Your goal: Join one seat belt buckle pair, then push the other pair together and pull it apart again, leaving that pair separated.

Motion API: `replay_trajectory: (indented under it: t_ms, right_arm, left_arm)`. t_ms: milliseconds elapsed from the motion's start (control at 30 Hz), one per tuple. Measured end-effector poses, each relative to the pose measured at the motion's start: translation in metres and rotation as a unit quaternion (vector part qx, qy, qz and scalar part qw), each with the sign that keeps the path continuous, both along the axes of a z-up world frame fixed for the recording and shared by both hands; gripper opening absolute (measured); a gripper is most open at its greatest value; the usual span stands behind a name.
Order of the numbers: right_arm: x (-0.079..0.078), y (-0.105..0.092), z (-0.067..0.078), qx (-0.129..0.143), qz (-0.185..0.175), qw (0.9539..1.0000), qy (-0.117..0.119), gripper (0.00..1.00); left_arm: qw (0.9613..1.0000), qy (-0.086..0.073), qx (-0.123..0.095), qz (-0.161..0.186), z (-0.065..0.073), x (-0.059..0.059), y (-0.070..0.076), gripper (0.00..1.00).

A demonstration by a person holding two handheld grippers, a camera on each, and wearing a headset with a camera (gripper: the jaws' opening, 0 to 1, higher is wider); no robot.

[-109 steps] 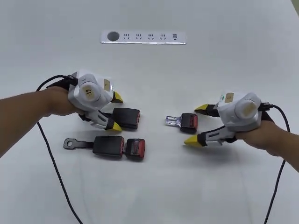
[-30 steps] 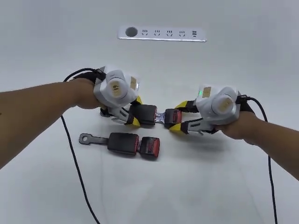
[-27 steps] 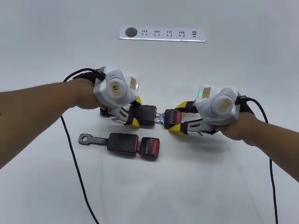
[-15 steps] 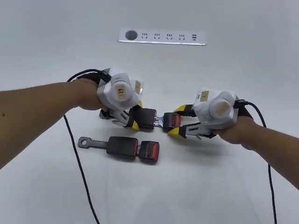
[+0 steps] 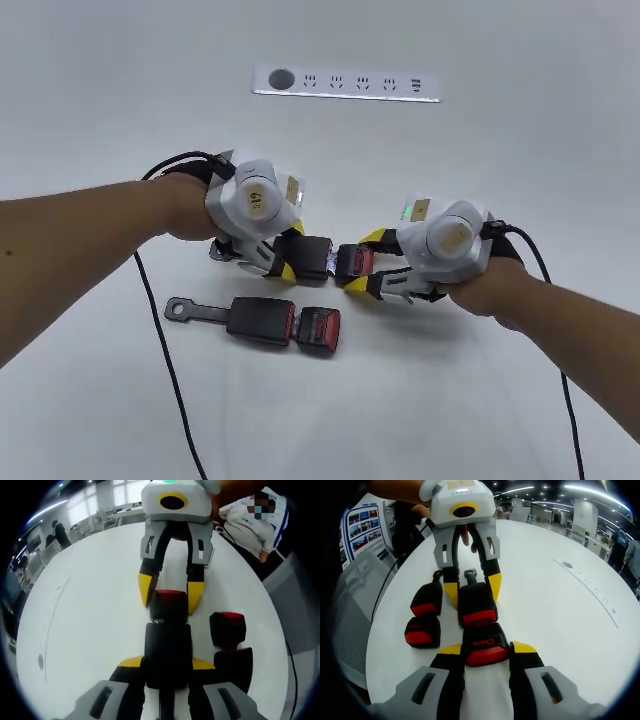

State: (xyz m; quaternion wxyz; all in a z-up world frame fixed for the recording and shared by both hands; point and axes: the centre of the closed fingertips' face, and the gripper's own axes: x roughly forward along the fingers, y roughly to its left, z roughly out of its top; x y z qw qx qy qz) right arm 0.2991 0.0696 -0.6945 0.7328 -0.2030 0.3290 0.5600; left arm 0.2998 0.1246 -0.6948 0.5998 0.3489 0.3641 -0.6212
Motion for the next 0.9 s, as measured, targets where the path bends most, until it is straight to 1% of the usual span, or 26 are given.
replay_trajectory:
  t_ms: [100,367,767,900]
  right_arm:
    - [-0.0012,0.0006,0.0001,-0.002,-0.001,1.0,0.0,0.33]
    - [0.0005,0.0009,-0.0018,-0.007,0.0,1.0,-0.004,0.33]
    - [0.0002,0.0018,-0.001,-0.012,0.003,0.9999,-0.008,0.33]
    - [0.0004,0.0019,-0.0012,-0.019,0.006,0.9998,-0.01,0.33]
  left_arm:
    - [1.0,0.001,0.002,-0.003,0.0013,-0.0009,-0.0006,0.33]
    - [1.0,0.002,0.0,0.001,-0.0012,0.0005,0.0014,0.33]
    - [0.9999,0.005,-0.002,0.01,-0.0009,0.0008,0.0023,0.34]
    - [0.9999,0.006,-0.002,0.013,-0.0014,0.0013,0.0025,0.34]
